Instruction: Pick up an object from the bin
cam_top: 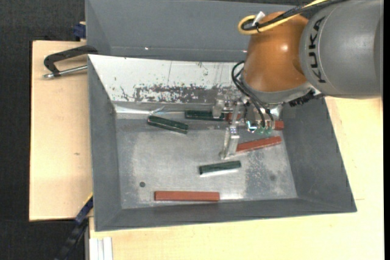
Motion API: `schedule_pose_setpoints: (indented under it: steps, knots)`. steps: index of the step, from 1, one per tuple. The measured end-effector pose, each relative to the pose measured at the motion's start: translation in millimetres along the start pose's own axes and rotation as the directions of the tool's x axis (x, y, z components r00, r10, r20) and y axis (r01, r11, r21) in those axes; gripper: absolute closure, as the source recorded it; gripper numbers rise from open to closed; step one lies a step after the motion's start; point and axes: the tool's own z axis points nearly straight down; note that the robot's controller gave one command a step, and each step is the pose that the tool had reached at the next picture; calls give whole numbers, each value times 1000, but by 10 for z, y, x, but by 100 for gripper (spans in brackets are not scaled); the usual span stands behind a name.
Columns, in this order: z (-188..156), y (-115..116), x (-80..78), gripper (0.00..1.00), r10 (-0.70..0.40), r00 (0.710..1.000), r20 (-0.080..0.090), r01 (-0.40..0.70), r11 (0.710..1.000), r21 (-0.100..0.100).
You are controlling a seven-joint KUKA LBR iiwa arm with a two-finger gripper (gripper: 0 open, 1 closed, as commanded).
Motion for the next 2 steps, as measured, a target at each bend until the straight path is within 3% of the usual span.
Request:
schedule_pose_setpoints:
  steps: [1,2]
  knots:
    - [-42,0,-20,0,1,1000,8,-1,1000,0]
    - [400,-330,549,0,5,1000,11,-5,1000,0]
